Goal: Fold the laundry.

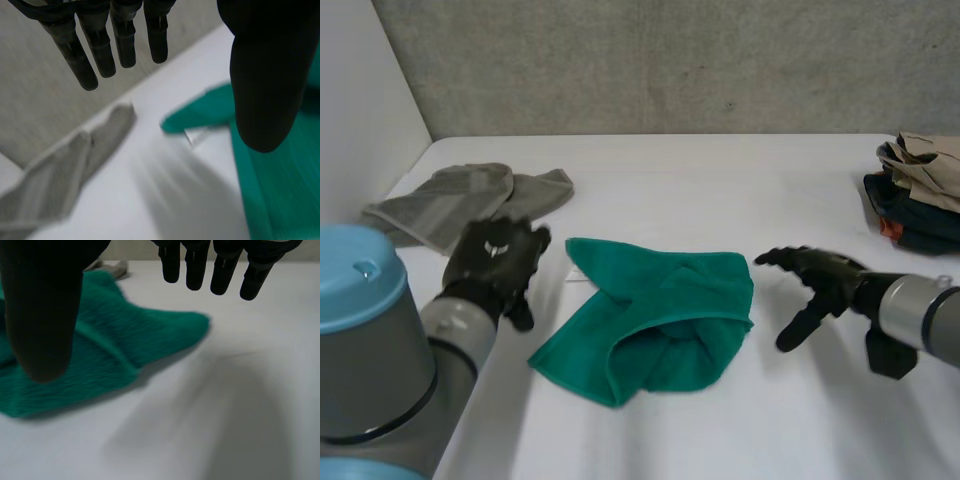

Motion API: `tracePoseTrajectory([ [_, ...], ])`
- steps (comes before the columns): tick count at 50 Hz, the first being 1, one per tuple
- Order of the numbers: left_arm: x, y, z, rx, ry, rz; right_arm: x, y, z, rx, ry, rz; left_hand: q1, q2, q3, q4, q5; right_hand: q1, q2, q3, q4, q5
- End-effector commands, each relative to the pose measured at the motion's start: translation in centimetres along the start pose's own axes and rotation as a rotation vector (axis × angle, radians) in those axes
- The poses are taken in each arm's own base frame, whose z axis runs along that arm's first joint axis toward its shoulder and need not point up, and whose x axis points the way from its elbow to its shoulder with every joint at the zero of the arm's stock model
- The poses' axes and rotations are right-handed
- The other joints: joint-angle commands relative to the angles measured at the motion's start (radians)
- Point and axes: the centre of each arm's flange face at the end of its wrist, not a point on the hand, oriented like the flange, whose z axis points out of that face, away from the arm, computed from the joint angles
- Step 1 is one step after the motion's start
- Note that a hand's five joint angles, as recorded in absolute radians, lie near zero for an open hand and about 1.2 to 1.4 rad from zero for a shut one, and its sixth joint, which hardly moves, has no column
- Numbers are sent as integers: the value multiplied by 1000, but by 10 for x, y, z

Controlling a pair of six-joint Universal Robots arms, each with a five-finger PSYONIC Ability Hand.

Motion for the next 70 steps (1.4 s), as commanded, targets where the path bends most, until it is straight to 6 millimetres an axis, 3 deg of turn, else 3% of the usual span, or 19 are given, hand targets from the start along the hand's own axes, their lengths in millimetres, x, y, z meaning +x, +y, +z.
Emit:
tracePoseTrajectory([
  [1, 10, 32, -7, -94, 109, 7, -19, 26, 25, -38, -96, -3, 25, 24, 25, 24, 20, 175, 201, 191, 191, 185],
  [7, 20, 32, -11, -78, 202, 1, -28, 31, 34, -18, -123, -7, -11, -12, -11, -12, -16, 375, 400, 391, 390, 385],
  [13, 28, 34, -13, -74, 253, 4, -27, 16, 38, 58, -110, -14, -2, -3, -2, -3, -7, 1151, 1176, 1167, 1167, 1161],
  [21, 45, 56, -5, -139, 297, 30, -26, -7, 26, 148, -36, -57, 7, 6, 7, 6, 2, 1152, 1177, 1168, 1168, 1162],
  [40, 71, 54, 19, -88, 340, 51, -39, -28, 7, 224, -50, -50, 230, 229, 230, 229, 225, 1152, 1177, 1168, 1168, 1162],
  [44, 80, 55, 21, -77, 358, 58, -41, -31, 4, 238, -52, -45, 409, 408, 409, 407, 403, 1152, 1177, 1168, 1168, 1162],
  [47, 84, 53, 24, -69, 351, 63, -41, -36, 2, 254, -47, -62, 974, 973, 974, 973, 969, 1152, 1177, 1168, 1168, 1162],
  [52, 68, 37, 30, -41, 210, 58, -40, -56, -10, 314, -22, -129, 1052, 1051, 1052, 1051, 1047, 1152, 1177, 1168, 1168, 1162],
  [55, 46, 13, 27, 9, 92, 37, -45, -66, -21, 331, -7, -216, 1052, 1051, 1052, 1051, 1047, 1152, 1177, 1168, 1168, 1162],
  [60, -3, -29, 18, 122, -44, -20, -50, -78, -48, 281, 70, -561, 1052, 1051, 1052, 1051, 1047, 1152, 1177, 1168, 1168, 1162],
  [64, -23, -53, 4, 192, -90, -39, -44, -77, -62, 173, 158, -812, 1052, 1051, 1052, 1051, 1047, 1152, 1177, 1168, 1168, 1162],
  [70, -23, -61, -9, 187, -26, -29, -36, -69, -63, 65, 261, -965, 1052, 1051, 1052, 1051, 1047, 1152, 1177, 1168, 1168, 1162],
])
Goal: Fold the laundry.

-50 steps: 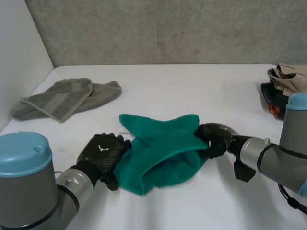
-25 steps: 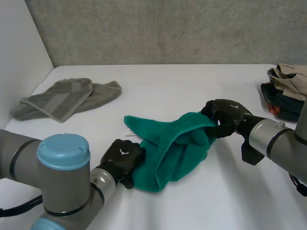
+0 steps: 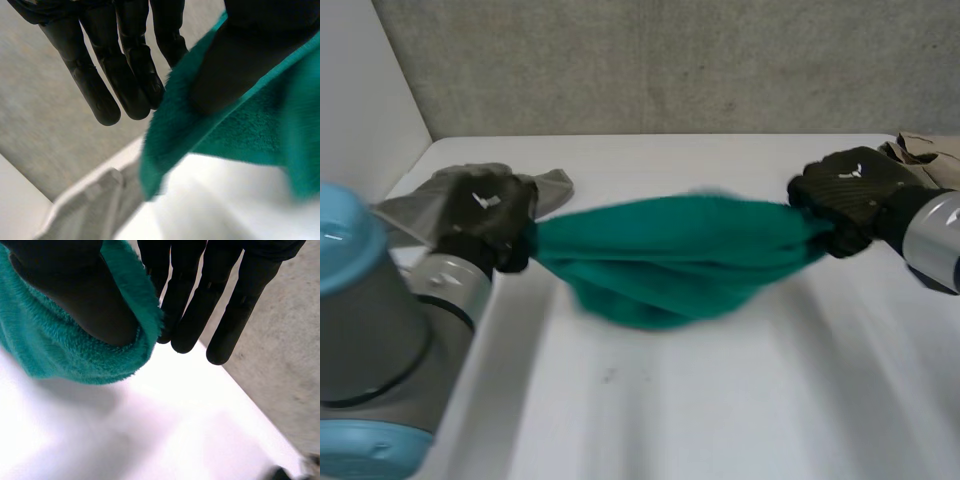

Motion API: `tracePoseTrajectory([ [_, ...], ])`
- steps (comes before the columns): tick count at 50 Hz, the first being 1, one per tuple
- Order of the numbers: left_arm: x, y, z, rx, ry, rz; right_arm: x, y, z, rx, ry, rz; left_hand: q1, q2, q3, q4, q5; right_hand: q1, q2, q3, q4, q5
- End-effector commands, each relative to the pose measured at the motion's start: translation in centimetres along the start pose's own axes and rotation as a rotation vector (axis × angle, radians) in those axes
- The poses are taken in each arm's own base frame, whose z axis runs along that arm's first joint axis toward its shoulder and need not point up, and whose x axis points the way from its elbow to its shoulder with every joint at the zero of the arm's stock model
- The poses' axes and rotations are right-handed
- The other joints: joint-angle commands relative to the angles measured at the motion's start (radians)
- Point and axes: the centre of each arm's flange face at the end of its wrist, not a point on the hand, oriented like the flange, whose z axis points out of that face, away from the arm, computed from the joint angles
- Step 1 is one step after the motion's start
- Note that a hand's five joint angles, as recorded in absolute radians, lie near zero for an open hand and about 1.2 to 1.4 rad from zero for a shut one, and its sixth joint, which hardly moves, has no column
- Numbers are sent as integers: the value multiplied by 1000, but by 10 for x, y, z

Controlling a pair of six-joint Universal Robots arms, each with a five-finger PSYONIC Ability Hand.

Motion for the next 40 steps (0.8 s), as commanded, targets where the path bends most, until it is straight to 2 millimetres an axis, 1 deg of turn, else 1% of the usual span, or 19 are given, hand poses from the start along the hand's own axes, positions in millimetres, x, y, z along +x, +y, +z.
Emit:
tracePoseTrajectory([
  [1, -7, -18, -14, 9, 55, 3, 4, 13, -6, -158, 45, -262, 267, 202, 204, 201, 235, 304, 220, 202, 195, 247],
  [5, -4, -12, -10, -30, 75, 13, -1, 18, 11, -145, 72, -298, 267, 202, 204, 201, 235, 304, 220, 202, 195, 247],
  [9, 5, 10, 13, -99, 90, 55, -1, 31, 39, -145, 123, -317, 267, 202, 204, 201, 235, 304, 220, 202, 195, 247],
  [12, 13, 25, 38, -122, 96, 108, 3, 43, 63, -165, 176, -349, 267, 202, 204, 201, 235, 304, 220, 202, 195, 247],
  [13, 15, 26, 46, -111, 90, 123, 6, 45, 78, -164, 213, -387, 267, 202, 204, 201, 235, 304, 220, 202, 195, 247],
  [15, 15, 16, 75, -27, 49, 162, 15, 40, 93, -143, 277, -433, 267, 202, 204, 201, 235, 304, 220, 202, 195, 247],
  [16, 13, 10, 85, 12, 25, 177, 19, 35, 99, -123, 314, -456, 267, 202, 204, 201, 235, 304, 220, 202, 195, 247],
  [17, 7, -7, 105, 109, -37, 201, 29, 20, 110, -58, 400, -494, 267, 202, 204, 201, 235, 304, 220, 202, 195, 247],
  [20, -7, -43, 129, 285, -153, 230, 44, -16, 118, 97, 552, -535, 267, 202, 204, 201, 235, 304, 220, 202, 195, 247],
  [21, -16, -72, 137, 415, -229, 242, 53, -39, 120, 212, 650, -549, 267, 202, 204, 201, 235, 304, 220, 202, 195, 247],
  [24, -28, -110, 138, 594, -341, 250, 66, -69, 115, 382, 801, -557, 267, 202, 204, 201, 235, 304, 220, 202, 195, 247],
  [25, -35, -131, 134, 696, -408, 243, 75, -86, 108, 481, 889, -563, 267, 202, 204, 201, 235, 304, 220, 202, 195, 247],
  [26, -38, -140, 131, 738, -435, 235, 79, -95, 103, 531, 934, -564, 267, 202, 204, 201, 235, 304, 220, 202, 195, 247],
  [28, -41, -159, 121, 826, -474, 213, 80, -104, 97, 587, 970, -567, 267, 202, 204, 201, 235, 304, 220, 202, 195, 247],
  [30, -42, -168, 110, 858, -484, 205, 77, -107, 91, 602, 966, -572, 267, 202, 204, 201, 235, 304, 220, 202, 195, 247],
  [35, -34, -139, 110, 758, -427, 229, 51, -92, 96, 532, 835, -566, 267, 202, 204, 201, 235, 304, 220, 202, 195, 247],
  [36, -30, -123, 111, 709, -405, 243, 38, -80, 99, 486, 764, -553, 267, 202, 204, 201, 235, 304, 220, 202, 195, 247],
  [39, -25, -95, 113, 630, -370, 264, 21, -57, 104, 403, 644, -528, 267, 202, 204, 201, 235, 304, 220, 202, 195, 247],
  [40, -24, -75, 115, 575, -353, 278, 12, -42, 107, 352, 564, -501, 267, 202, 204, 201, 235, 304, 220, 202, 195, 247],
])
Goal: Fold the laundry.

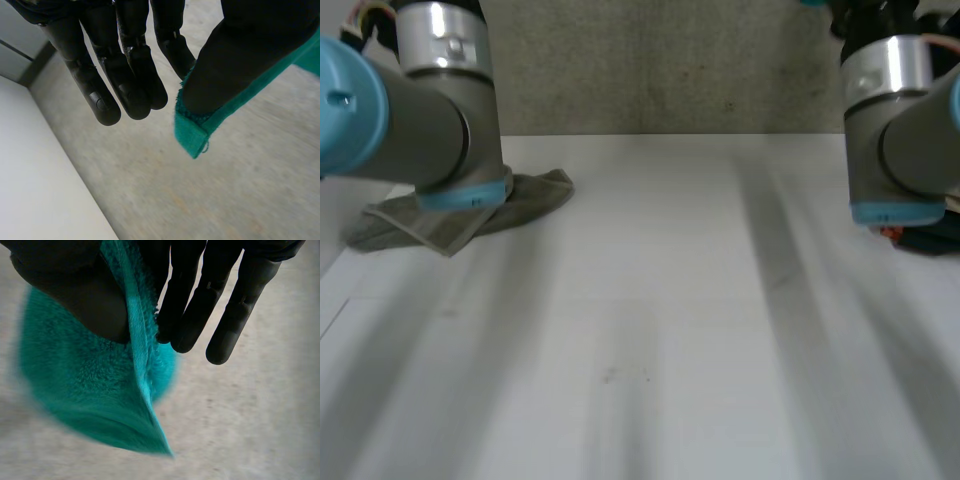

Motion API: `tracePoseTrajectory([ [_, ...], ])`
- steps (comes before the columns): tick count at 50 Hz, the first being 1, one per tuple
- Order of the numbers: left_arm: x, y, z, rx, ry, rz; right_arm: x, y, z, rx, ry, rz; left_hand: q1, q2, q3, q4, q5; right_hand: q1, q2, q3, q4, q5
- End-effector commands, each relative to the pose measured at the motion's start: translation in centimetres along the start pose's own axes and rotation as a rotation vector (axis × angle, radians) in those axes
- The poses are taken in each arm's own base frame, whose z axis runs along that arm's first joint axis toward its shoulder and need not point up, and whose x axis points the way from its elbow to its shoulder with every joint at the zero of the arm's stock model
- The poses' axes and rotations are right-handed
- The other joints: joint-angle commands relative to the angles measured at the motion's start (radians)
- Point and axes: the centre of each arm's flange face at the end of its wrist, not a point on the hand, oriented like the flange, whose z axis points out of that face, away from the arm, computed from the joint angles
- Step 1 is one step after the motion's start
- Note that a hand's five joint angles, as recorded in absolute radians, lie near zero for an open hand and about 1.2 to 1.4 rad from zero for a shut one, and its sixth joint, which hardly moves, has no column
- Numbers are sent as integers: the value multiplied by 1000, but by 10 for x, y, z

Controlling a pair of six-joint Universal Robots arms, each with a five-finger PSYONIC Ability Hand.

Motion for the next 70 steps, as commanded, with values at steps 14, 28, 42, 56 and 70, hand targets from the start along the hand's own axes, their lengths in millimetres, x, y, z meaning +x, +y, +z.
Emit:
tracePoseTrajectory([
  [14, 36, 109, -164, -512, 405, 129, -106, 44, -141, -445, -717, 401, 267, 199, 202, 196, 214, 304, 220, 200, 192, 226],
  [28, -5, 55, -147, -530, 367, 5, -89, 49, -140, -457, -770, 451, 267, 199, 202, 196, 214, -455, -539, -559, -567, -533],
  [42, -46, -1, -123, -451, 289, -86, -7, 57, -123, -734, -584, 767, 267, 199, 202, 196, 214, -708, -793, -812, -820, -787],
  [56, -46, -1, -126, -466, 293, -108, -17, 69, -193, -964, -907, 923, 267, 199, 202, 196, 214, -317, -402, -422, -429, -396],
  [70, -46, -1, -127, -470, 293, -120, -46, 58, -217, -896, -1011, 893, 267, 199, 202, 196, 214, -437, -522, -542, -549, -516],
])
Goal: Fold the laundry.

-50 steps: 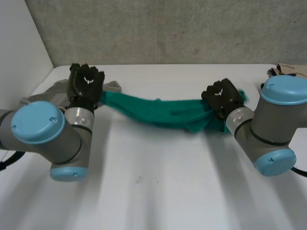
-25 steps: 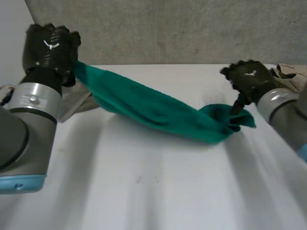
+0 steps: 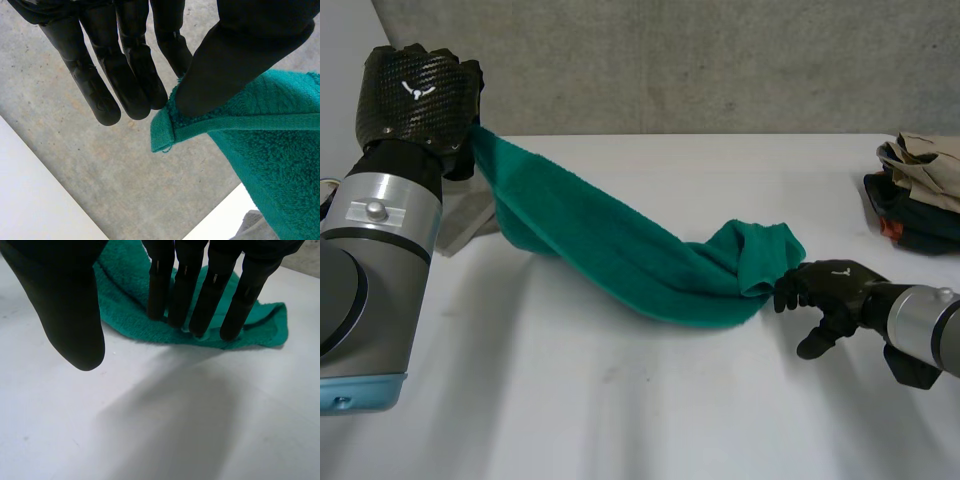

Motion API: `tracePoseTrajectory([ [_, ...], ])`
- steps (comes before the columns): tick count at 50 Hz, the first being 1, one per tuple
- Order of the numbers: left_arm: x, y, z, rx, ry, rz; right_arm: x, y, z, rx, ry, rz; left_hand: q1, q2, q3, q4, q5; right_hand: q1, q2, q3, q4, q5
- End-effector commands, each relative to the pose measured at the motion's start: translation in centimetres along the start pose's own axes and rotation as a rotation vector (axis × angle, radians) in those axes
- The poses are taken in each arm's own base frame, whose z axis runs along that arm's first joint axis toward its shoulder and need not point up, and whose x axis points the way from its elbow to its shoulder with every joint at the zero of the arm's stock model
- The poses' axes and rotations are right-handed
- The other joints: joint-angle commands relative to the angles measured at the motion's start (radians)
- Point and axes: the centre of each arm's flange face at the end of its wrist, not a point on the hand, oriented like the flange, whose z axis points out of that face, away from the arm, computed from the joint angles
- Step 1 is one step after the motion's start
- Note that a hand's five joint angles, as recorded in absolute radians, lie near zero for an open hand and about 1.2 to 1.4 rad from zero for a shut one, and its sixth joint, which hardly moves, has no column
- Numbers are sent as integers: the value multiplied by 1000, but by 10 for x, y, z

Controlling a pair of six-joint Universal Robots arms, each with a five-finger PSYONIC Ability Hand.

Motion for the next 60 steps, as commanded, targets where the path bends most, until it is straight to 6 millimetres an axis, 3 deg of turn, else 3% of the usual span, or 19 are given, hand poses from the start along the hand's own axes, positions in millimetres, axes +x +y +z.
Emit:
tracePoseTrajectory([
  [1, 0, 0, 0, -1, 1, 0, -16, 6, 16, 20, -42, -41, 263, 199, 201, 196, 214, -14, -2, -20, -20, -20],
  [5, 0, -1, 0, 2, -1, 0, -21, 3, 28, 90, -39, -82, 263, 199, 201, 196, 214, -138, -125, -144, -143, -143],
  [16, -4, -8, 0, 23, -9, -3, -28, 6, 68, 117, -46, -119, 263, 199, 201, 196, 214, -24, -11, -30, -29, -29],
  [35, -6, -8, 1, 20, -15, -4, -32, 12, 96, 95, -20, -154, 263, 199, 201, 196, 214, 291, 303, 285, 285, 285],
  [38, -6, -9, 1, 24, -18, -5, -33, 10, 96, 98, -8, -158, 263, 199, 201, 196, 214, 501, 514, 495, 496, 496],
  [39, -6, -8, 1, 22, -18, -5, -31, 6, 95, 114, 5, -165, 263, 199, 201, 196, 214, 726, 738, 720, 721, 721],
  [41, -7, -10, 1, 26, -20, -6, -29, 4, 94, 120, 19, -167, 263, 199, 201, 196, 214, 742, 754, 736, 736, 737],
  [46, -11, -14, -1, 30, -26, -6, -21, -28, 71, 192, 97, -190, 263, 199, 201, 196, 214, 742, 754, 736, 736, 737],
  [50, -15, -18, -7, 17, -23, -2, -20, -72, 24, 281, 164, -288, 263, 199, 201, 196, 214, 742, 754, 736, 736, 737],
  [51, -16, -19, -10, 9, -19, -1, -13, -90, 2, 302, 210, -347, 263, 199, 201, 196, 214, 742, 754, 736, 736, 737],
  [55, -18, -16, -15, -29, -7, 8, 15, -114, -35, 245, 333, -463, 263, 199, 201, 196, 214, 742, 754, 736, 736, 737],
  [60, -14, -6, -22, -81, 23, 22, 21, -128, -47, 210, 386, -559, 263, 199, 201, 196, 214, 742, 754, 736, 736, 737],
])
